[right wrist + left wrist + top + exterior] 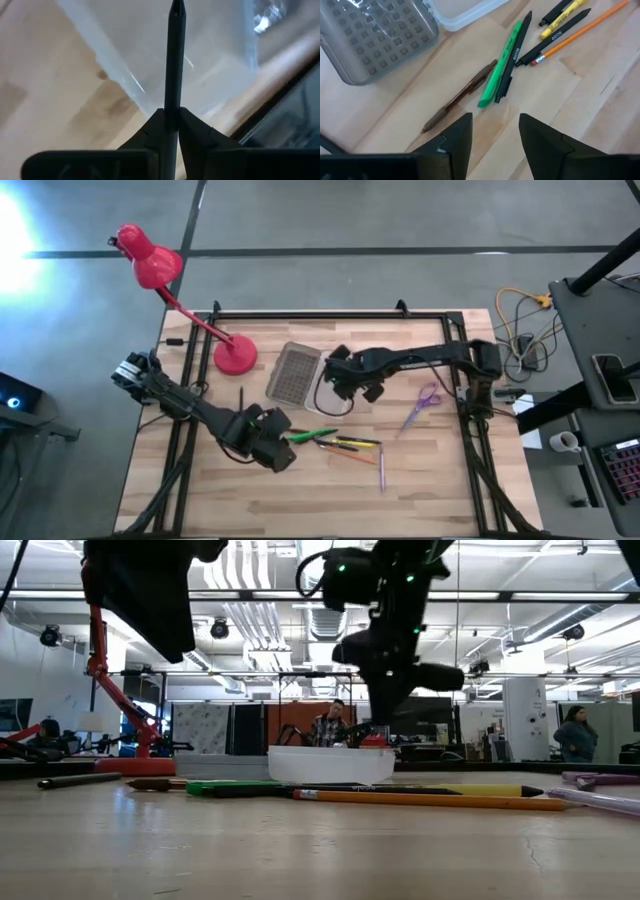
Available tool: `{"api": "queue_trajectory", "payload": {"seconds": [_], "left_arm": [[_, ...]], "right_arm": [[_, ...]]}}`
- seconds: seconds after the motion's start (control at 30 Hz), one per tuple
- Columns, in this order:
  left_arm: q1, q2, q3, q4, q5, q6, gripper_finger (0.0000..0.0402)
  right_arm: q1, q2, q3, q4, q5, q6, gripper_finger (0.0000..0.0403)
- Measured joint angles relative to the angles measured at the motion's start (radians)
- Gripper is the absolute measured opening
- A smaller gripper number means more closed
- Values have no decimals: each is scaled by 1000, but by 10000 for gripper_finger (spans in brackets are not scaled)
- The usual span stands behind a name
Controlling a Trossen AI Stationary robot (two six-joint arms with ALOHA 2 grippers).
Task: Pick & place school supplies into a supply box
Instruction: Put the black pen into the supply box
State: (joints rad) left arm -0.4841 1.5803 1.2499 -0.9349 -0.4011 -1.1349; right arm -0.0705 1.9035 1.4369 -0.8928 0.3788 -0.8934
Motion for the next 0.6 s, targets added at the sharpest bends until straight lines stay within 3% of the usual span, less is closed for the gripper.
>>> {"api": "queue_trajectory", "payload": {"seconds": [0.33, 0.6], "left_arm": [[-21, 0, 0, -26, 1, -47, 147], [-22, 0, 0, -27, -6, -54, 147]], "right_arm": [[6, 140, 128, 3, 11, -297, 41], [1, 208, 151, 142, -10, -288, 42]]}}
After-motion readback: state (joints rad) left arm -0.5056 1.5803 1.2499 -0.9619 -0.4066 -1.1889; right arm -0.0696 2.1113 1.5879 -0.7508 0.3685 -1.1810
